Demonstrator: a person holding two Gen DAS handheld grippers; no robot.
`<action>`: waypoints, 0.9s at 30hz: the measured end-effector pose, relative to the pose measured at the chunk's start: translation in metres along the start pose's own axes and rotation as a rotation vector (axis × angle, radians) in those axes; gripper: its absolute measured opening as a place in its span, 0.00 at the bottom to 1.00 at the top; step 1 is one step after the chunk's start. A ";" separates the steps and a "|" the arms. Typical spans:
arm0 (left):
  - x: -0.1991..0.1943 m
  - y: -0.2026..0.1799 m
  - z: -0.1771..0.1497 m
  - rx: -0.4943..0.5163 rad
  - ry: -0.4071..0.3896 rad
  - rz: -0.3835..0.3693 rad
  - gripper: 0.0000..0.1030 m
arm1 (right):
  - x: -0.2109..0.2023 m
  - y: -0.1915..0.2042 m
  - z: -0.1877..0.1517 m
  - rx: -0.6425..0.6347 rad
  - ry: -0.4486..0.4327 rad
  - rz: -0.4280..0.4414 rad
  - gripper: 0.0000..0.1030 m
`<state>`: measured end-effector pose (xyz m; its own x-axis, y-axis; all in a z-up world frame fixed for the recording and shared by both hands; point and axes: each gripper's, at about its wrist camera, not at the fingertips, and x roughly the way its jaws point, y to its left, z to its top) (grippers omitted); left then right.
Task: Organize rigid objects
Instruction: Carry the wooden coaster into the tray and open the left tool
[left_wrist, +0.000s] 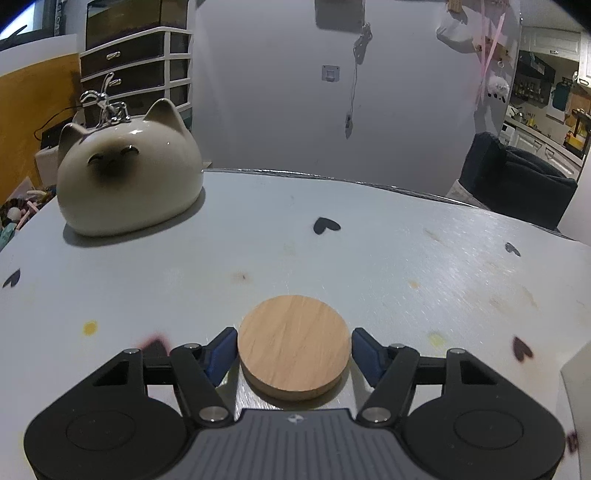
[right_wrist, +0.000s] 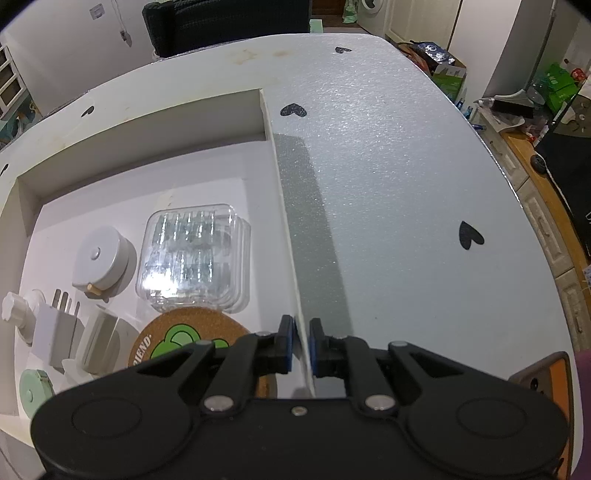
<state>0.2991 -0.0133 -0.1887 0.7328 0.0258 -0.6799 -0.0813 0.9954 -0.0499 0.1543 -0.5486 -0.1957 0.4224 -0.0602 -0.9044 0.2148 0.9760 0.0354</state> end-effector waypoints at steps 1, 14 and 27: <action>-0.003 -0.001 -0.002 0.000 0.002 -0.004 0.66 | 0.000 0.000 0.000 -0.001 0.000 0.000 0.11; -0.071 -0.034 -0.025 0.003 -0.009 -0.110 0.65 | -0.003 -0.001 -0.005 -0.018 -0.020 0.009 0.11; -0.144 -0.121 -0.037 0.113 -0.036 -0.293 0.65 | -0.006 -0.003 -0.007 -0.049 -0.033 0.032 0.09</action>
<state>0.1783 -0.1405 -0.1123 0.7376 -0.2626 -0.6221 0.2114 0.9648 -0.1566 0.1452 -0.5501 -0.1937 0.4578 -0.0345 -0.8884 0.1572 0.9866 0.0427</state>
